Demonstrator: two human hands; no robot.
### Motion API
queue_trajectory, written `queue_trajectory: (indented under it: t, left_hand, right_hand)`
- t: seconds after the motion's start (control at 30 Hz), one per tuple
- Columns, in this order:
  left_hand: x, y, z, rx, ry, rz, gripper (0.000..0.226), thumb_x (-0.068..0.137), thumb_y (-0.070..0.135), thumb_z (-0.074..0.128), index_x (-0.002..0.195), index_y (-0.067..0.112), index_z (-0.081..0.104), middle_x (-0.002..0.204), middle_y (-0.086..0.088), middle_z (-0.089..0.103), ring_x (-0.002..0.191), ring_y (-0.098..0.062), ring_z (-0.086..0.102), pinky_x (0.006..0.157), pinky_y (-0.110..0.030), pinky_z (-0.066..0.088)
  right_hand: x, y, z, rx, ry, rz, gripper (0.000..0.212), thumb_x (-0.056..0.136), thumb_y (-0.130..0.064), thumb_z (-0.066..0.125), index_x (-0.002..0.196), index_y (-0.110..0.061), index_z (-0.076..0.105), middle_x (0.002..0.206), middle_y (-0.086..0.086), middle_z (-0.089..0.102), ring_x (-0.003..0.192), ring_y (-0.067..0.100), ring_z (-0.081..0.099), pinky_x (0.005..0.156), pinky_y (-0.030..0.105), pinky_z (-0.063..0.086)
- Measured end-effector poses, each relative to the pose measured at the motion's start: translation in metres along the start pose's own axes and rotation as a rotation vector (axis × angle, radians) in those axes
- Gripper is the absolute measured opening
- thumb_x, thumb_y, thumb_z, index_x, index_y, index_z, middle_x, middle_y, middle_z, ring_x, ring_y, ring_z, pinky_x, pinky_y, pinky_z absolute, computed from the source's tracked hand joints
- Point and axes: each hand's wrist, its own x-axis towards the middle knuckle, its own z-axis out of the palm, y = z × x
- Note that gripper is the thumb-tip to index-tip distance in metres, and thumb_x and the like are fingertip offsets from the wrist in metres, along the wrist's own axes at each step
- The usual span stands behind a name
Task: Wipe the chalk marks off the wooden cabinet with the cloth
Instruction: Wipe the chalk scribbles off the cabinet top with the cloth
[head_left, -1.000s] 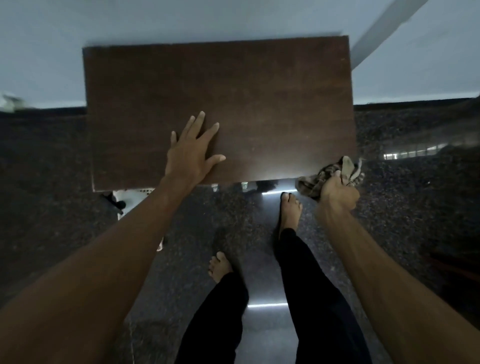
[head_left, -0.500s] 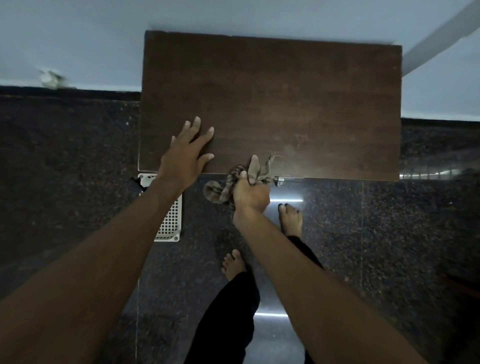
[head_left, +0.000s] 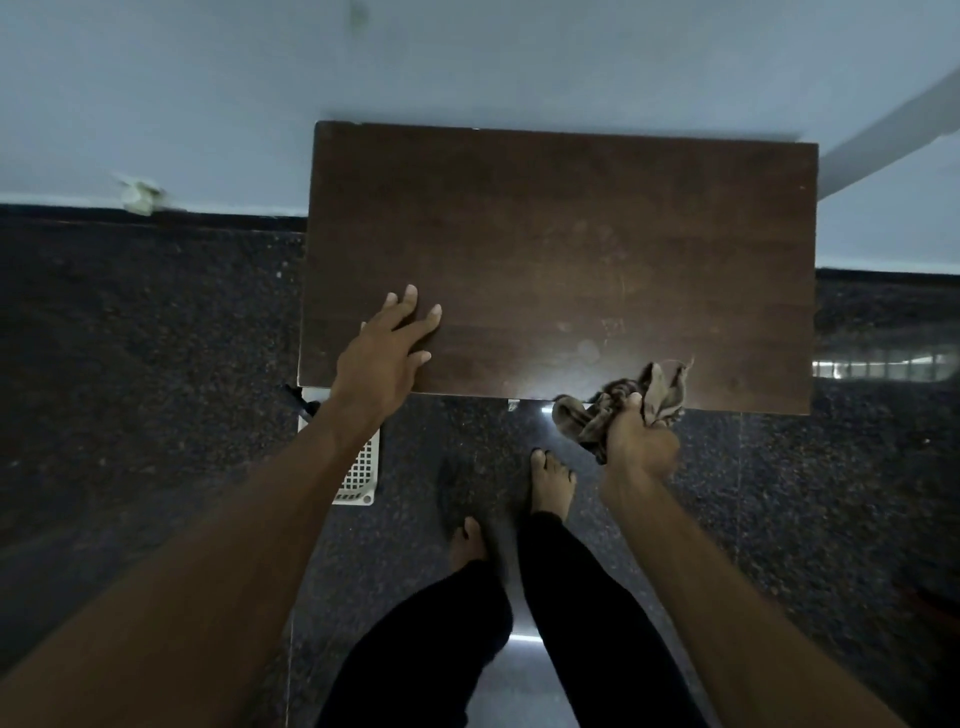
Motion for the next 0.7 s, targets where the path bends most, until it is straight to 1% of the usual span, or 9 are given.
queue_trajectory:
  t: [0.07,0.1,0.17,0.23,0.3,0.4,0.53,0.63,0.7]
  left_hand:
    - [0.000,-0.005,0.000,-0.008,0.002,0.015,0.057,0.101,0.003,0.058,0.152,0.026,0.048,0.169,-0.006,0.027,0.158,-0.031,0.019,0.121,-0.059,0.033]
    - [0.000,-0.006,-0.002,-0.005,-0.002,0.020,0.060,0.101,-0.002,0.055,0.152,0.027,0.048,0.169,-0.005,0.027,0.158,-0.030,0.019,0.122,-0.059,0.033]
    - [0.002,-0.004,-0.007,0.023,-0.039,0.014,0.071,0.098,-0.009,0.050,0.155,0.031,0.042,0.171,-0.002,0.022,0.159,-0.027,0.016,0.124,-0.054,0.032]
    - [0.007,-0.003,-0.020,0.048,-0.101,0.018,0.076,0.096,-0.010,0.044,0.160,0.031,0.033,0.171,0.001,0.020,0.159,-0.022,0.017,0.124,-0.050,0.031]
    - [0.018,-0.008,-0.034,0.015,-0.153,0.055,0.068,0.103,-0.003,0.039,0.161,0.030,0.028,0.169,0.000,0.029,0.157,-0.020,0.025,0.124,-0.047,0.032]
    - [0.028,-0.034,-0.057,-0.045,-0.171,0.153,0.053,0.109,0.002,0.039,0.157,0.023,0.039,0.160,-0.007,0.044,0.150,-0.022,0.041,0.123,-0.039,0.035]
    - [0.033,-0.076,-0.080,-0.017,-0.196,0.155,0.066,0.098,-0.017,0.041,0.154,0.019,0.047,0.161,-0.005,0.044,0.152,-0.020,0.036,0.127,-0.037,0.028]
    - [0.035,-0.098,-0.099,-0.074,-0.176,0.098,0.069,0.094,-0.025,0.042,0.151,0.013,0.049,0.161,-0.010,0.042,0.153,-0.025,0.033,0.128,-0.040,0.025]
    - [0.035,-0.110,-0.112,-0.064,-0.172,0.101,0.067,0.094,-0.025,0.042,0.151,0.010,0.048,0.162,-0.012,0.040,0.154,-0.027,0.032,0.128,-0.038,0.025]
  right_hand:
    - [-0.014,0.005,0.013,-0.058,-0.024,0.000,0.035,0.102,-0.036,0.056,0.111,-0.003,0.062,0.101,0.013,0.064,0.078,0.026,0.062,0.057,0.029,0.049]
    - [-0.022,0.011,0.022,-0.077,-0.041,-0.010,0.033,0.101,-0.036,0.057,0.107,-0.005,0.064,0.098,0.014,0.065,0.080,0.028,0.064,0.058,0.031,0.051]
    - [-0.041,0.028,0.047,-0.101,-0.085,-0.060,0.034,0.097,-0.038,0.062,0.099,-0.005,0.069,0.099,0.016,0.071,0.093,0.034,0.068,0.074,0.039,0.056]
    - [-0.070,0.042,0.073,-0.161,-0.158,-0.066,0.036,0.095,-0.041,0.062,0.096,-0.005,0.070,0.101,0.017,0.072,0.097,0.036,0.066,0.080,0.038,0.053]
    - [-0.100,0.056,0.106,-0.174,-0.227,-0.071,0.034,0.094,-0.041,0.063,0.091,-0.007,0.070,0.100,0.016,0.072,0.097,0.036,0.066,0.085,0.041,0.054]
    - [-0.142,0.078,0.156,-0.143,-0.329,-0.105,0.035,0.088,-0.040,0.066,0.092,-0.006,0.073,0.094,0.015,0.074,0.092,0.033,0.070,0.087,0.047,0.055]
    - [-0.195,0.086,0.199,-0.287,-0.541,-0.114,0.041,0.094,-0.039,0.065,0.110,-0.002,0.072,0.110,0.016,0.072,0.108,0.031,0.065,0.091,0.032,0.049]
    - [-0.217,0.086,0.213,-0.468,-0.713,-0.249,0.043,0.096,-0.039,0.063,0.113,-0.001,0.070,0.115,0.017,0.070,0.113,0.032,0.061,0.089,0.032,0.045]
    - [-0.225,0.082,0.209,-0.575,-0.796,-0.488,0.037,0.095,-0.036,0.066,0.109,-0.002,0.070,0.106,0.013,0.070,0.106,0.027,0.062,0.079,0.024,0.043]
